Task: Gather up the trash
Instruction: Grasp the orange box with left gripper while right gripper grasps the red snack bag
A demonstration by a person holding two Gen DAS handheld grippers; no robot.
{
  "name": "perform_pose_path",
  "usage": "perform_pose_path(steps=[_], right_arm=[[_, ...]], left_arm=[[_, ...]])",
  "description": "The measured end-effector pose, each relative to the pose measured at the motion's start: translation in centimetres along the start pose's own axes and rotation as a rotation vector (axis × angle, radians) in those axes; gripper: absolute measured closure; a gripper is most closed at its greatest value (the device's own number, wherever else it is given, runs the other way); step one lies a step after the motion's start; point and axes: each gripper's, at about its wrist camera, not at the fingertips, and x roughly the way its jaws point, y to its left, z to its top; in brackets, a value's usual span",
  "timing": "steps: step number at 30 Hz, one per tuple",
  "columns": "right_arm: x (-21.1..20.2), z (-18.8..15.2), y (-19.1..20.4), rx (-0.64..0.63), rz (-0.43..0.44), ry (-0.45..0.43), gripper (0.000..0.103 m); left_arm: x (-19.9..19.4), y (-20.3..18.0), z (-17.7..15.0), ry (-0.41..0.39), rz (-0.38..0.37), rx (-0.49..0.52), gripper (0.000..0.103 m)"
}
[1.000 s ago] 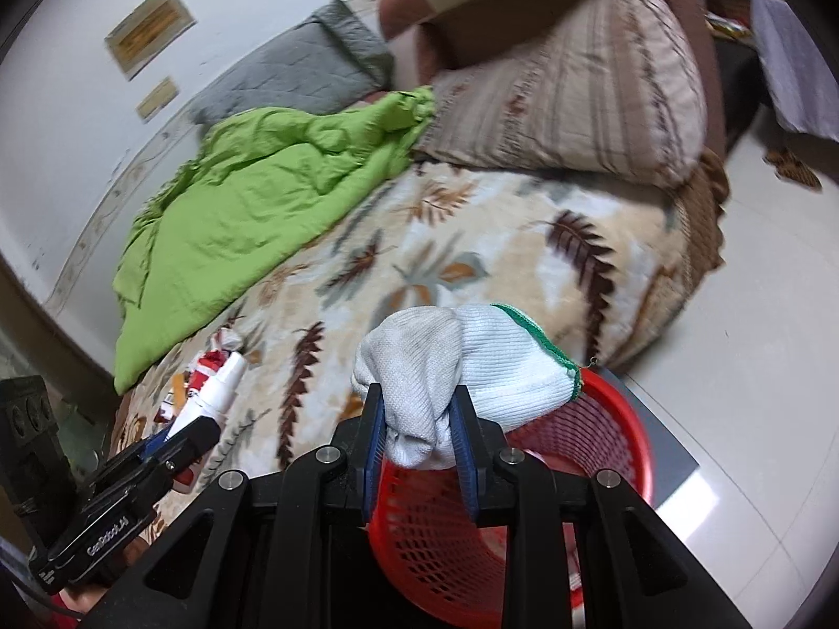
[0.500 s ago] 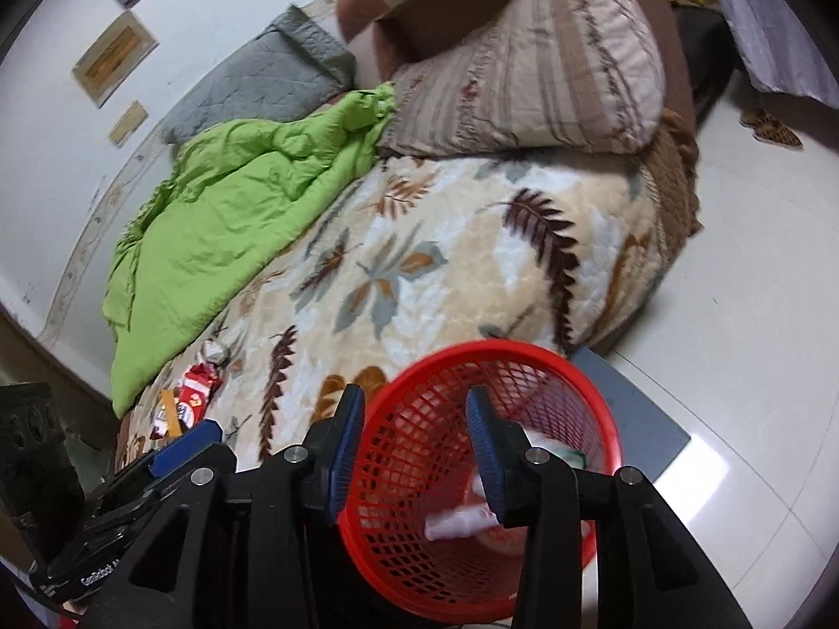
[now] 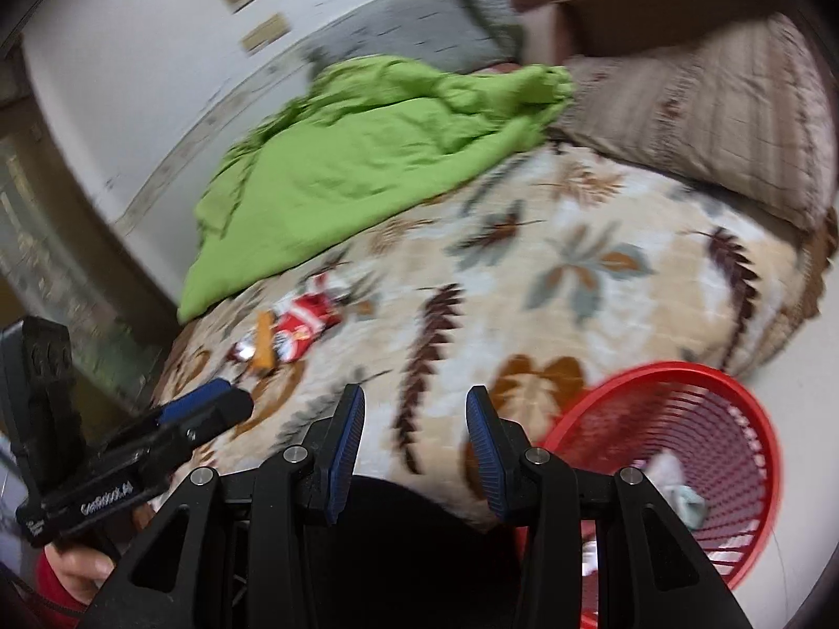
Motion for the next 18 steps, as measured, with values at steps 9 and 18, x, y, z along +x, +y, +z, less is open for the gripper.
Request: perform_pose_path(steps=[9, 18], right_arm=[[3.2, 0.3, 6.3, -0.114, 0.067, 0.069, 0.052], [6.0, 1.6, 9.0, -0.168, 0.094, 0.098, 0.047]], left_arm=[[-4.5, 9.5, -0.8, -0.06, 0.131, -0.165, 0.041], [-3.7, 19.4, -1.2, -0.047, 0.208, -0.369, 0.041]])
